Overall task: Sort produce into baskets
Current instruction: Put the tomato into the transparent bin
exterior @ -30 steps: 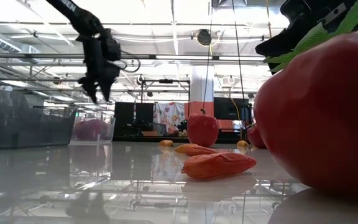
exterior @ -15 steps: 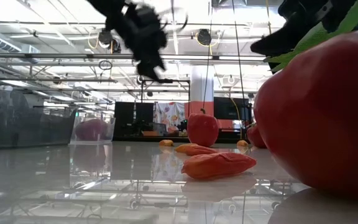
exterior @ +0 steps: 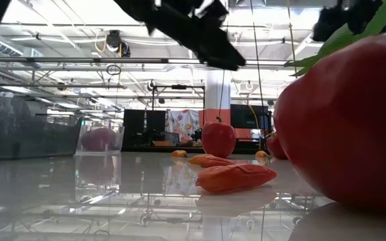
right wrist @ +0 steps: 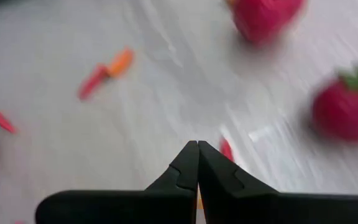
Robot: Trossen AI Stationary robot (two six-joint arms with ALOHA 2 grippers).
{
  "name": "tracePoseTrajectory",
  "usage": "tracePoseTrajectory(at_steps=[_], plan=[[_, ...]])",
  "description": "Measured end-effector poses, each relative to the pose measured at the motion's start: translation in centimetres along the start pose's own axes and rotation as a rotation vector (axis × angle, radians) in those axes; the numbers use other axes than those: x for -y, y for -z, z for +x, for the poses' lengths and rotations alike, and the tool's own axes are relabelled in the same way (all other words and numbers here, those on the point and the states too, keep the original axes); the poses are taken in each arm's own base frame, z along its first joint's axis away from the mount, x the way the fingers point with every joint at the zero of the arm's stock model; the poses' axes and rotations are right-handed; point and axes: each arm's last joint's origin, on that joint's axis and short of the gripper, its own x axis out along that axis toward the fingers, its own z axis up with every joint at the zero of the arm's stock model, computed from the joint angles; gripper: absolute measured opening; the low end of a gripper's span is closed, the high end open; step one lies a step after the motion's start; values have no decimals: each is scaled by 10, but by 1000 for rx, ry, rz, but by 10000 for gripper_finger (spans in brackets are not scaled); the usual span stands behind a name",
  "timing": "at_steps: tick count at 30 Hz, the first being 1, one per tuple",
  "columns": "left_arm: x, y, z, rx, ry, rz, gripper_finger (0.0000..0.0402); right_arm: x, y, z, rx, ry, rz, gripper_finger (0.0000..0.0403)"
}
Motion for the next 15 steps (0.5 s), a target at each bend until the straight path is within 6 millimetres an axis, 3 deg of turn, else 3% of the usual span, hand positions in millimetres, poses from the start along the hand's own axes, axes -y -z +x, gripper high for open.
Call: tracePoseTrajectory(at_steps=[5,15], plan=[[9,17,40,46,-2,10,377,3,14,-7,-72,109,4,0],[7,41,126,-70,-75,-99,377,5,12,-10,1,198,-44,0]])
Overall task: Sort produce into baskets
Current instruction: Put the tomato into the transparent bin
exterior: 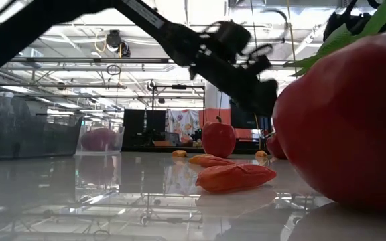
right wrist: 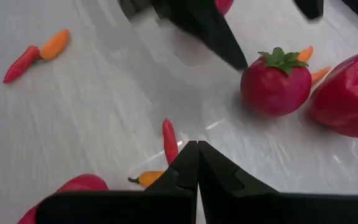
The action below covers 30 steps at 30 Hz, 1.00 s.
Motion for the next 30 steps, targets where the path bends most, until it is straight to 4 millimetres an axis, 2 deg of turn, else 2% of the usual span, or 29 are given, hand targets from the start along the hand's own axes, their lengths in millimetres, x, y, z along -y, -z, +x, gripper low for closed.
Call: tracePoseTrajectory(at_steps=[3,9,19,30], plan=[[-1,2,15,-32,-58,0,377,0,0,0,1,0,-3,0],[-4,3,29,-23,-76,-4,377,0,0,0,1,1,-7,0],[-13,16,40,-13,4,-44,377,-1,-1,0,6,-4,2,0],[-11,32,50,-34,65,-74,377,-2,-2,0,21,-18,11,0]])
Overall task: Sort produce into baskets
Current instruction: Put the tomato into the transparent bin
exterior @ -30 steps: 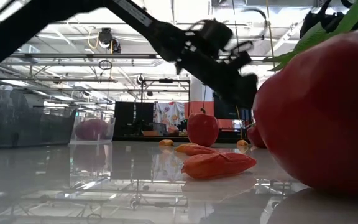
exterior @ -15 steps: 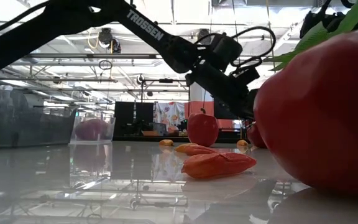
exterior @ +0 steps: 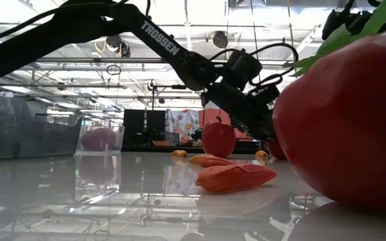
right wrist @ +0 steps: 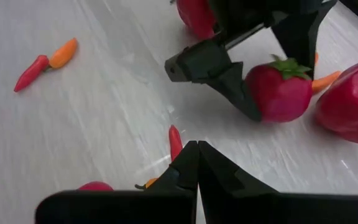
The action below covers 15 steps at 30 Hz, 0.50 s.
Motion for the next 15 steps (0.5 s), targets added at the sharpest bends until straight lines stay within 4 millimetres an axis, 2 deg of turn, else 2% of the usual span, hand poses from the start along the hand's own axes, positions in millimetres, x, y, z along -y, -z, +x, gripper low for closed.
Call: tracePoseTrajectory(at_steps=[11,15], plan=[[0,1,0,-13,-3,-1,376,0,0,0,0,0,-1,0],[0,2,0,-18,-4,-1,353,0,0,0,0,0,-1,0]])
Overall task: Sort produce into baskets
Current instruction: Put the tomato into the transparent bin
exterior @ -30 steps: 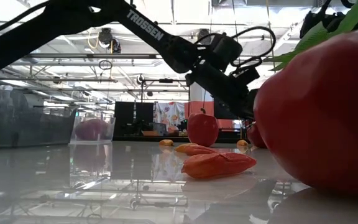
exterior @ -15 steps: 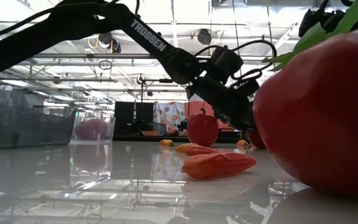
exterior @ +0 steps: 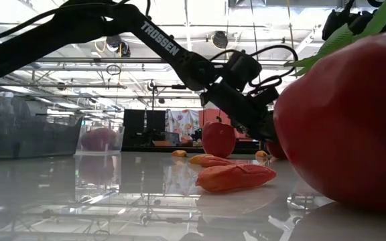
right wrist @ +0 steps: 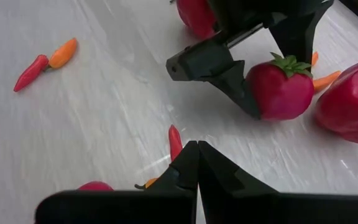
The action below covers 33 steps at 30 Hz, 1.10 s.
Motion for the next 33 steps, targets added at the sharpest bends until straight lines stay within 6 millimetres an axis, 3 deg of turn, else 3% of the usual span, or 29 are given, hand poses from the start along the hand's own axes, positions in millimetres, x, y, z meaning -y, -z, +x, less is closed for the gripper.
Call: tracePoseTrajectory(at_steps=[5,9,13,18,22,26,33], plan=[[0,0,0,1,-1,0,317,0,0,0,0,0,0,0],[1,-2,-1,0,1,-10,313,0,0,0,0,0,0,0],[0,-24,-21,17,1,-19,315,0,0,0,0,1,0,0],[-1,-61,-71,-40,10,54,315,0,0,0,-1,1,-1,0],[-3,-80,-125,-172,35,134,315,0,-1,0,4,-3,0,0],[-14,-86,-185,-351,34,153,315,-2,-2,0,21,-12,0,0],[-39,-83,-272,-557,-12,21,315,-6,-9,0,109,-14,-20,0]])
